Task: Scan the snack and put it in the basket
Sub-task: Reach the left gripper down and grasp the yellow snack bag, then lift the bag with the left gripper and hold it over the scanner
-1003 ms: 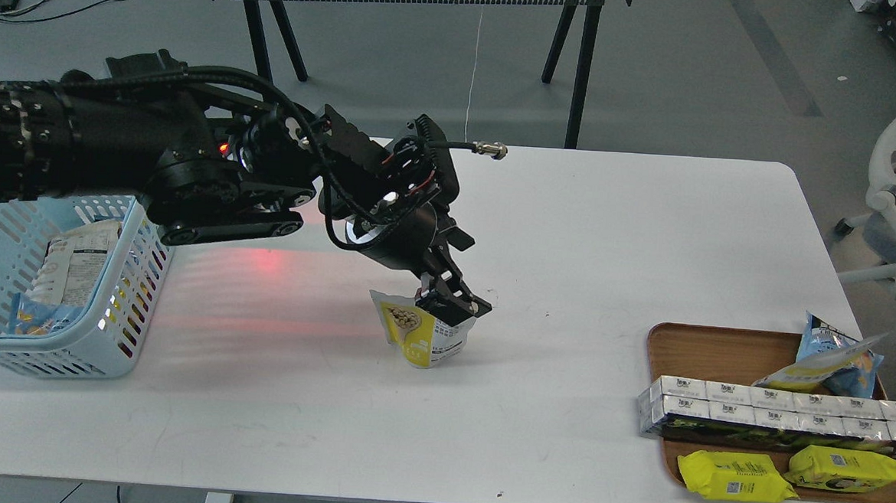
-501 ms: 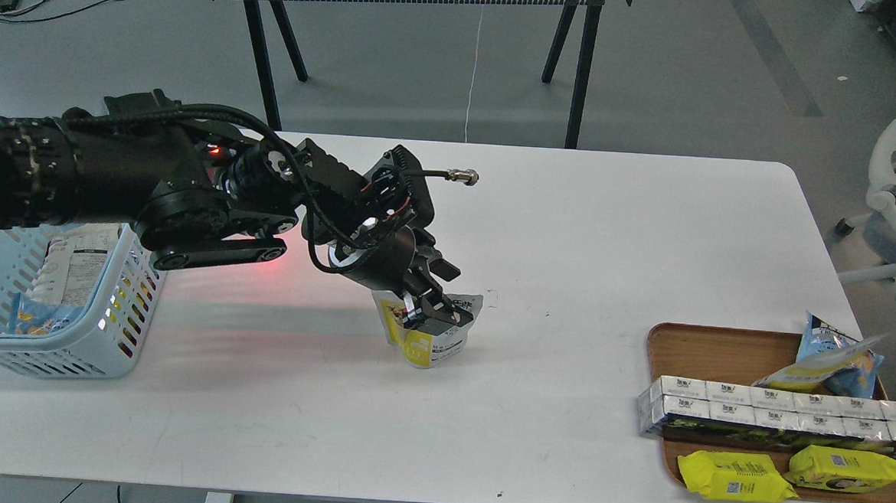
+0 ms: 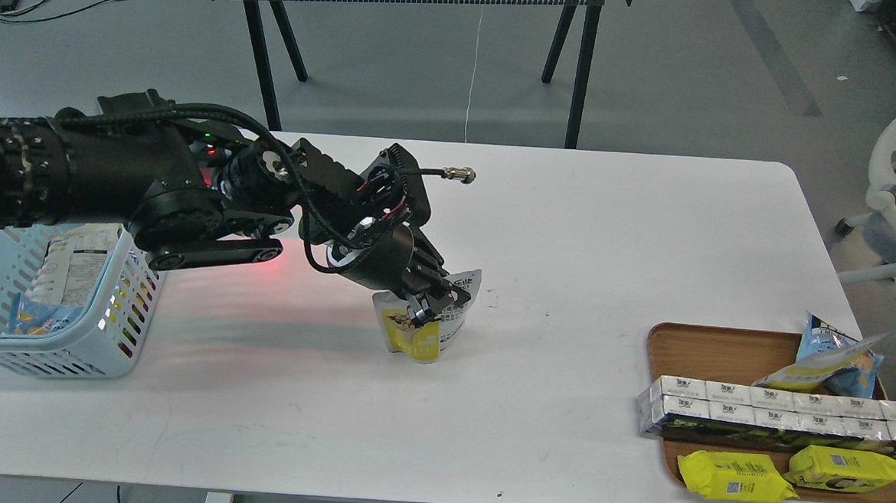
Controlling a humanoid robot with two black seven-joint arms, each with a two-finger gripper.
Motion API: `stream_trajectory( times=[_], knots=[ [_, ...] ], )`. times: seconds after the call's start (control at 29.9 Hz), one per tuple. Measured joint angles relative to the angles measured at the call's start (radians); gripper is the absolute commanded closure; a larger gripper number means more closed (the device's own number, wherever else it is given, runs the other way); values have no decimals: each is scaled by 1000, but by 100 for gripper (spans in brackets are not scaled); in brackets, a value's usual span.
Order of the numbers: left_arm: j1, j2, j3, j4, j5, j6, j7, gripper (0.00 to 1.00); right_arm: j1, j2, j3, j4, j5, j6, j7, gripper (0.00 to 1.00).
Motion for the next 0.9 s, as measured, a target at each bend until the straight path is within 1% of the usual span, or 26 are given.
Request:
stream_trajectory(
  times=[0.3,0.43,0.64,0.77,0.9],
  knots=[
    [-18,62,-8,-27,-6,-7,0,99,-2,0,0,0,0,0,0,1],
    [-71,123,-9,-40,-6,-13,0,99,-2,0,0,-1,0,0,0,1],
    [-160,242,3,-50,0,-44,0,99,-2,0,0,-3,0,0,0,1],
    [-184,312,7,-11,3,-45,0,99,-2,0,0,-2,0,0,-1,1],
    [-159,347,6,62,40,-44,0,99,-2,0,3,0,0,0,-1,1]
  ],
)
